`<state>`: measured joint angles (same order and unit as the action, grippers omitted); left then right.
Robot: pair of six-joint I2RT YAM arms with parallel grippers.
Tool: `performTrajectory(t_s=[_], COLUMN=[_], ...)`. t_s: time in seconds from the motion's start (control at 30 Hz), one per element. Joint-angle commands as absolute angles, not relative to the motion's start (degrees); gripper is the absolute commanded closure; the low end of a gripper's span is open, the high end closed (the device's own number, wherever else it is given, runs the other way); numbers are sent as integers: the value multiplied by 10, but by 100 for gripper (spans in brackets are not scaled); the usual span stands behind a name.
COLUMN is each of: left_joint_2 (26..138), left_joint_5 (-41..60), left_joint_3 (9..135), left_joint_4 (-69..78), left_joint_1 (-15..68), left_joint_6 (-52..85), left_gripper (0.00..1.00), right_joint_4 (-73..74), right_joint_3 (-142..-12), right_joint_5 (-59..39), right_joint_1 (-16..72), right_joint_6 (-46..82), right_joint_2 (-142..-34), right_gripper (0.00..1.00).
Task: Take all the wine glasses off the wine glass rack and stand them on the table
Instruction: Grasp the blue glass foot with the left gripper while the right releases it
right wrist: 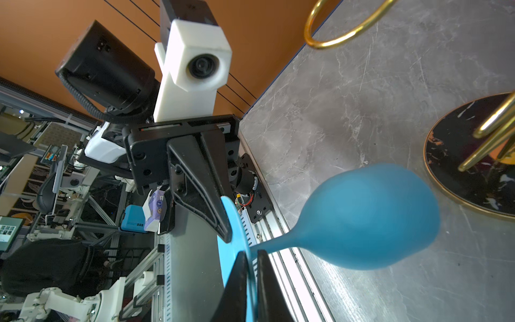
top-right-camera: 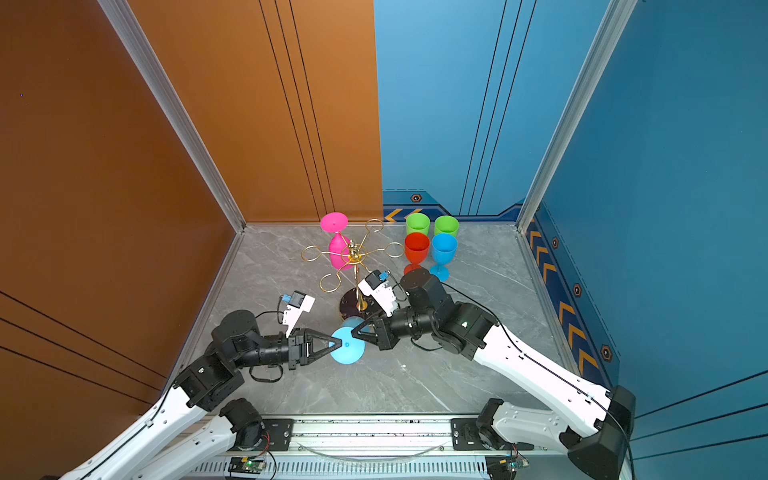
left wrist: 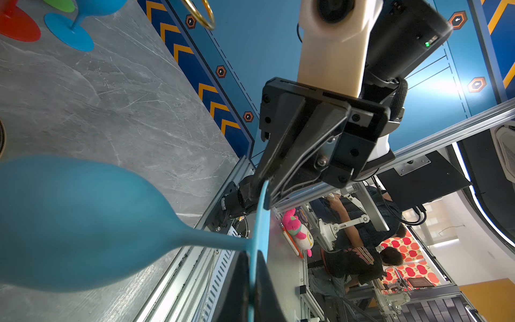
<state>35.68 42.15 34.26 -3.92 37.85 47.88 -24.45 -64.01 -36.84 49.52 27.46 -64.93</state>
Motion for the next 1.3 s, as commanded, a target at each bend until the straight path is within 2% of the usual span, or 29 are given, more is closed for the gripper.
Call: performTrajectory(t_s=[0.0,0.17,0.3,0.5,0.67,0.83,1.27], left_joint_2=[353,353,359,368,376,389,461], left_joint_5=[437,424,390,231,107,29,-215], left_joint_3=[346,339,342,377,396,403,439], left_joint_4=[-27,-27,-33,-149,-168,-178,-235], left_joint_1=[391,412,438,542,631,690,885], left_joint_6=[476,441,404,242,137,50,-180], left_gripper=[100,100,100,100,100,100,100], right_joint_4=[-255,-286,-309,-353,-360,-367,-382], right_joint_3=[-643,-636,-629,-615,-603,-597,-617], right_joint_5=[-349,-344,-350,-368,-381,-387,-413], right_joint_1=[488,456,415,337,289,261,243], right_joint_6=[271,266,271,273,285,293,298], right_joint_2=[-628,-597,-575,-562,-558,-568,-610], right_gripper=[78,60,52,40,34,29,23])
